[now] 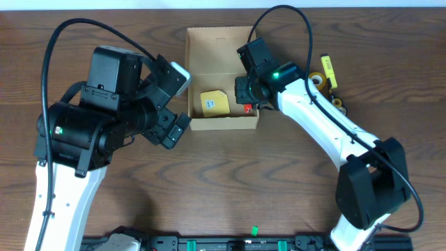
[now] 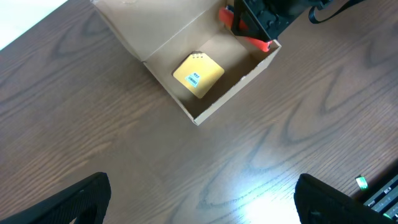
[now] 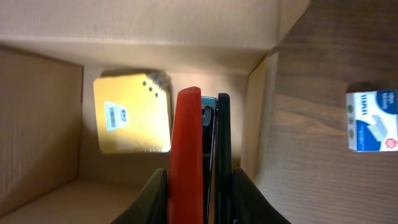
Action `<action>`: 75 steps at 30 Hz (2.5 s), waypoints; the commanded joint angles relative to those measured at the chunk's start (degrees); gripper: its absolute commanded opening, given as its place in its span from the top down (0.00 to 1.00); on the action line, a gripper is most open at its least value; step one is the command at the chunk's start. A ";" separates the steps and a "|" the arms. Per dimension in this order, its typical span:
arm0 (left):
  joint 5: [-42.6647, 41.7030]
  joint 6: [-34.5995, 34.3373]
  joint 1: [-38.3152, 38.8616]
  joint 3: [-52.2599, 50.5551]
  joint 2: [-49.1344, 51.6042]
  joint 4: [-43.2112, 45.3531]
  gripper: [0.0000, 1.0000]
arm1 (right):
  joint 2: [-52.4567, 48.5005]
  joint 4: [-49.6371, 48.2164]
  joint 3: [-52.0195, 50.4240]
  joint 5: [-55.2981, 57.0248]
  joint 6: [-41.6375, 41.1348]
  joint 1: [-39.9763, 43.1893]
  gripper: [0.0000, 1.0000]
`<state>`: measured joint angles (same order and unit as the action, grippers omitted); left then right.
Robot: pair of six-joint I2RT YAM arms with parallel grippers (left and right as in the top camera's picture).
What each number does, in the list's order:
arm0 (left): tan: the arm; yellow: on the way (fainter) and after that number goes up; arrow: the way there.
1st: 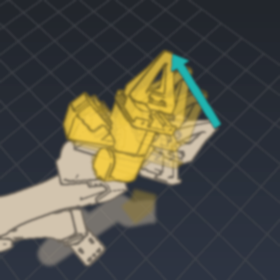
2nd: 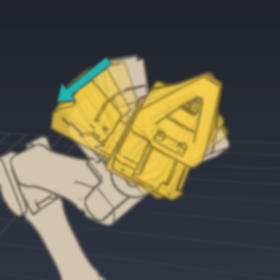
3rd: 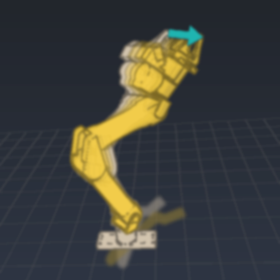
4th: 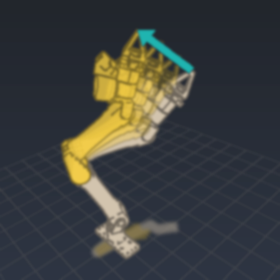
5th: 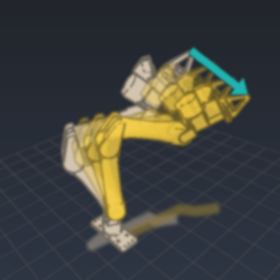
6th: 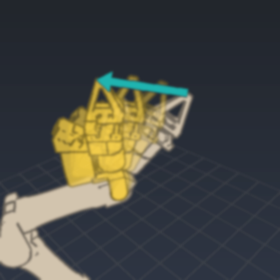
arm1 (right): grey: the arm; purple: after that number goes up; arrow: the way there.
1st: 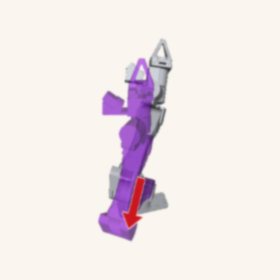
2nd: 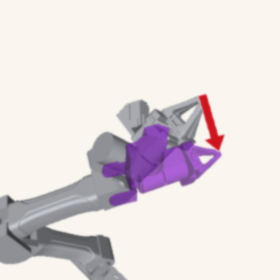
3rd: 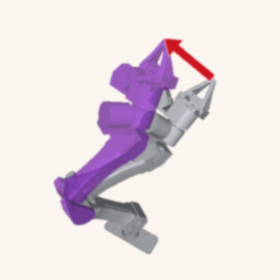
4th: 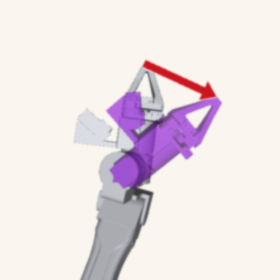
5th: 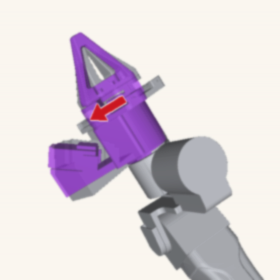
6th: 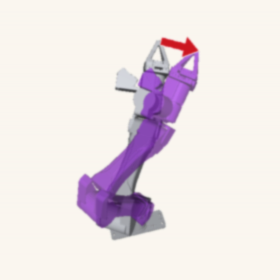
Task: Pack container
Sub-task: 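Lower the stapler into the box beside the notepad and release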
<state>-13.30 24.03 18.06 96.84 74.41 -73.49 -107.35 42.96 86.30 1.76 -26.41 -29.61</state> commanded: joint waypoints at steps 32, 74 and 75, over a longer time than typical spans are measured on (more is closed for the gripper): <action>0.33 0.39 -0.04 0.94 0.11 -0.15 0.05 | -3.58 -2.95 0.90 2.99 -3.78 -0.87 0.99; 0.33 0.39 -0.04 0.94 0.11 -0.15 0.05 | -6.58 -3.13 0.90 10.05 -3.76 -3.23 0.75; 0.33 0.39 -0.04 0.94 0.11 -0.15 0.05 | -6.58 -3.13 0.90 10.05 -3.76 -3.28 0.73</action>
<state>-13.30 24.05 18.06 96.84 74.41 -73.49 -114.10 39.81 86.30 10.15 -29.41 -31.94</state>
